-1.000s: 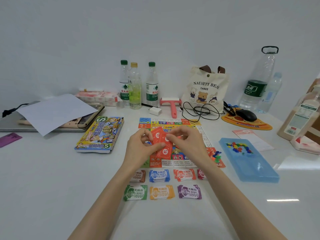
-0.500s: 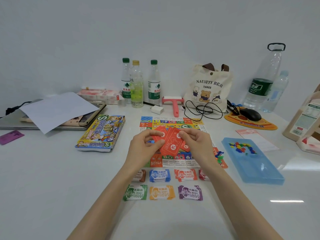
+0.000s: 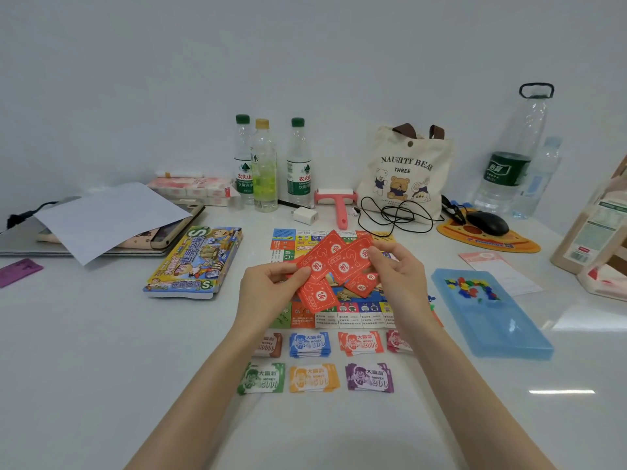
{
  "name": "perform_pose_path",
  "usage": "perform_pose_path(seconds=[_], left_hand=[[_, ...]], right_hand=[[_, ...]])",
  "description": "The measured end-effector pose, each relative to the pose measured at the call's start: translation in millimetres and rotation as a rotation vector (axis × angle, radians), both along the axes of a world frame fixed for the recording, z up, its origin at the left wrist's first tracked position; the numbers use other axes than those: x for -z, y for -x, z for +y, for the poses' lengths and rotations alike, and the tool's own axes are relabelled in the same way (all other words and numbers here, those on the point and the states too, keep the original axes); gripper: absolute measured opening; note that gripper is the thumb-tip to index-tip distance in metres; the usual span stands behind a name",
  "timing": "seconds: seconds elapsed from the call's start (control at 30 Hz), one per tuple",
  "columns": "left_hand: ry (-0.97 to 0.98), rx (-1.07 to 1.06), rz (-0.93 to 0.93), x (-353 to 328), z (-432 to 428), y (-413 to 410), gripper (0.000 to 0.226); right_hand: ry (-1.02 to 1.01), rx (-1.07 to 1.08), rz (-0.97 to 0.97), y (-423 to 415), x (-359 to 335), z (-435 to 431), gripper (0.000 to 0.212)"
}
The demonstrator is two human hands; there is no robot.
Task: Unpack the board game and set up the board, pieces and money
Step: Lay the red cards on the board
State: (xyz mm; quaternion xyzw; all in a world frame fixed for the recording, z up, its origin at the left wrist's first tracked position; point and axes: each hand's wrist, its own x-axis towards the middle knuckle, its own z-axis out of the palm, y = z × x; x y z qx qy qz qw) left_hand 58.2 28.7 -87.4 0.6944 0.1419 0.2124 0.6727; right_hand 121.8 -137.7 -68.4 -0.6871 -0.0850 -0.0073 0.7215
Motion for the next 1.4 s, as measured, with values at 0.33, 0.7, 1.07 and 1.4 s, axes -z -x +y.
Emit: perform_pose_path(seconds=[0.33,0.7,1.07,1.4], left_hand=[[0.068,0.012,0.062,-3.2,2.9,0.9,0.015],[-0.531,0.098,0.076,2.9,8.3,-1.7,0.008],[-0.223,0.062,-0.040,-2.2,6.3,2.2,0.016],[-0.023,0.013,-0.073,-8.4,9.1,5.6,0.039]], right_hand=[[-0.253,-0.021,0.143,-0.5,-6.3,-7.3,0.017],[0.370,-0.097,-0.256,2.8,-3.4,-9.8,0.030],[-0.098,-0.159,0.199,0.6,-7.2,-13.9,0.009],[-0.048,-0.342,0.271,5.5,0.3,-2.6,0.014]])
